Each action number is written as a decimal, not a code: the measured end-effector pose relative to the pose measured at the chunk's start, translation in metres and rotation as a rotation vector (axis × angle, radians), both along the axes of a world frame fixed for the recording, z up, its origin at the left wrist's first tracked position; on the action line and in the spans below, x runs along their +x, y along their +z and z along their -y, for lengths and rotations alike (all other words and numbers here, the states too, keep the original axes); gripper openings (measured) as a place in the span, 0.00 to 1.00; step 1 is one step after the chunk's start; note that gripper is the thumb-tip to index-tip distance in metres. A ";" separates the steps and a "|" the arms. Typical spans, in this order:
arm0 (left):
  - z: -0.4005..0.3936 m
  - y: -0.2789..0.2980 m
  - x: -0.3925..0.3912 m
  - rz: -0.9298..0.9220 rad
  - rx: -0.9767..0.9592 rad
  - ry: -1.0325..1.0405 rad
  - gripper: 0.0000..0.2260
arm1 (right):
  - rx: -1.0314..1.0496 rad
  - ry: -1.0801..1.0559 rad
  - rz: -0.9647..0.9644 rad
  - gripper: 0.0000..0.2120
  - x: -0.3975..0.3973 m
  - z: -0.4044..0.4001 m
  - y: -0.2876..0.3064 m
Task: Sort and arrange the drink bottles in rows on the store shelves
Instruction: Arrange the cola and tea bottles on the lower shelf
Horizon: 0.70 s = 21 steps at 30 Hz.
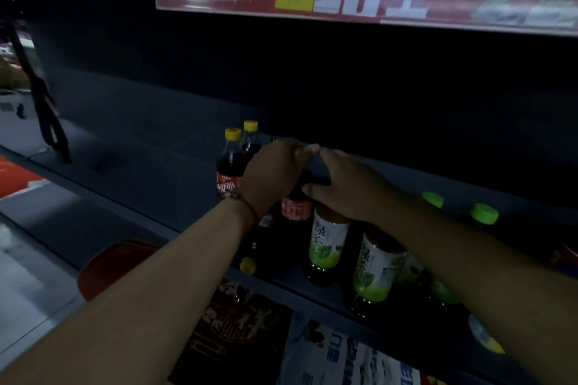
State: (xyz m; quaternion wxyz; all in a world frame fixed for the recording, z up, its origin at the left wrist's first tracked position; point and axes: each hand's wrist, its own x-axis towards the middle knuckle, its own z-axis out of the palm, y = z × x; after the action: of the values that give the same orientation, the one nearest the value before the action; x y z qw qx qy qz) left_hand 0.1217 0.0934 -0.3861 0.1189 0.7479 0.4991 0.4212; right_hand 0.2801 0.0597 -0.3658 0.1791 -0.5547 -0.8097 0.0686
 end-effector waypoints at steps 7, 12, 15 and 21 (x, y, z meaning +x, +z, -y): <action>0.017 -0.031 -0.019 0.130 -0.141 -0.263 0.13 | 0.006 0.079 -0.110 0.38 -0.002 -0.009 -0.005; 0.059 -0.148 -0.054 -0.257 -0.314 0.229 0.30 | 0.056 0.055 -0.079 0.40 -0.005 -0.013 -0.013; 0.072 -0.192 -0.058 -0.228 -0.182 0.193 0.30 | 0.064 0.064 -0.095 0.41 -0.008 -0.013 -0.017; 0.075 -0.188 -0.074 -0.013 -0.057 0.204 0.16 | 0.042 0.065 -0.168 0.41 -0.007 -0.012 -0.020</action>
State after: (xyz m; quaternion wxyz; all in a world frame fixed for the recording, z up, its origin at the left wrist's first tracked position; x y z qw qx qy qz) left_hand 0.0474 0.0180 -0.5742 0.0930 0.6922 0.5853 0.4119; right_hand 0.2731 0.0719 -0.3861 0.2555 -0.5164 -0.8108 0.1036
